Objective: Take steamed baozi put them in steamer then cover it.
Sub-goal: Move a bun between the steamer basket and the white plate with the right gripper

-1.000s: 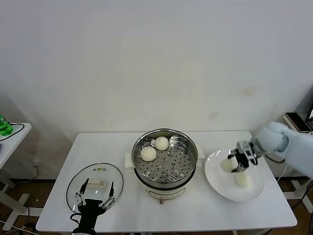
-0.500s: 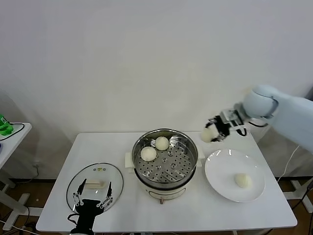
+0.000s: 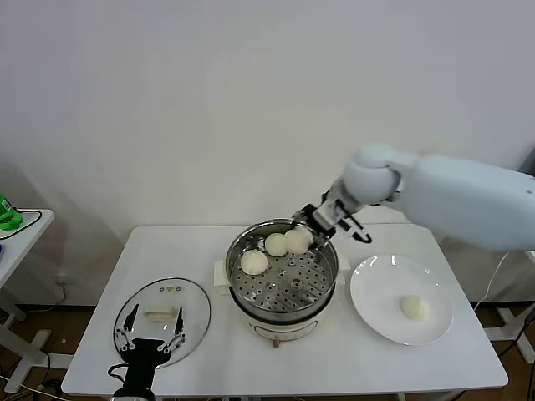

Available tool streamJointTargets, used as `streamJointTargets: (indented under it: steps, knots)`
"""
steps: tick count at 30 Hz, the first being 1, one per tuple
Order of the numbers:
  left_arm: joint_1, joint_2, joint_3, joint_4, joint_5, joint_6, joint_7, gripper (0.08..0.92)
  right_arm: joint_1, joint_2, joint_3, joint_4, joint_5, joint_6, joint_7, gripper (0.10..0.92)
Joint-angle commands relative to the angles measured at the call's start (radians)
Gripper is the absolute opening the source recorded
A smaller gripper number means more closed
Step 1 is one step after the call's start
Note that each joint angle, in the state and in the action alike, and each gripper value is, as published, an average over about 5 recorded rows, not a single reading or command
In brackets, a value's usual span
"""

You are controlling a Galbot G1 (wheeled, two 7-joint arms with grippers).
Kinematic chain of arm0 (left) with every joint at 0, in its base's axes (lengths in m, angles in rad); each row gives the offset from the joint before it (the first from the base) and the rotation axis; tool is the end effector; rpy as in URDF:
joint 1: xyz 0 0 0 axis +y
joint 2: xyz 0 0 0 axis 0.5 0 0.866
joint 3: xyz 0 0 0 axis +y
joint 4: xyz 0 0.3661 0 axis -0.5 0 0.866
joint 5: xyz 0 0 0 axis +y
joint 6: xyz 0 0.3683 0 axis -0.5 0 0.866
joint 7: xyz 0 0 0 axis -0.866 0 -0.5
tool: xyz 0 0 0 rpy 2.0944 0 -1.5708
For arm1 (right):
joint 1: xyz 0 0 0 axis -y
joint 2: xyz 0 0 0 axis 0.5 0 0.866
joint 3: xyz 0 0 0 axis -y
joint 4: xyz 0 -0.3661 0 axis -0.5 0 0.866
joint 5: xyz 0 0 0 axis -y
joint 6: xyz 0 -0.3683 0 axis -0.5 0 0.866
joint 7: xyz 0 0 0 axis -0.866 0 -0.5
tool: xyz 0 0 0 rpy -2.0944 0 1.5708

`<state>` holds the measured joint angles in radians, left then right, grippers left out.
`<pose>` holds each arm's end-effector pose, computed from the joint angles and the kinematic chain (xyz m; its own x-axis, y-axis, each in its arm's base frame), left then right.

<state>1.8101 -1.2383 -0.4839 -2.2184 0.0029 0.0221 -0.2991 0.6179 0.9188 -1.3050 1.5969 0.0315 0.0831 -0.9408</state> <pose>0.1155 0.0360 -0.3039 -0.9930 -0.0665 0.0976 -0.0401 0.9671 0.2511 0.5060 0.0667 -0.0464 -0.2341 -0.3407 0.9106 -0.4710 -0.7797 -0.4127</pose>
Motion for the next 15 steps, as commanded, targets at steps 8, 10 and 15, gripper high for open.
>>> streamJointTargets:
  steps: [8,10,15]
  knots:
    - [-0.002,-0.015,-0.005,0.011,0.001,-0.002,0.0,0.823,-0.071,0.131,-0.057,-0.044,-0.275,0.273,0.096,0.594]
    - [-0.004,-0.017,-0.004,0.011,0.0,-0.002,0.0,0.823,-0.075,0.133,-0.059,-0.043,-0.277,0.281,0.1,0.594]
    - [-0.006,-0.018,-0.004,0.014,0.0,-0.003,0.0,0.823,-0.083,0.132,-0.069,-0.034,-0.279,0.295,0.098,0.594]
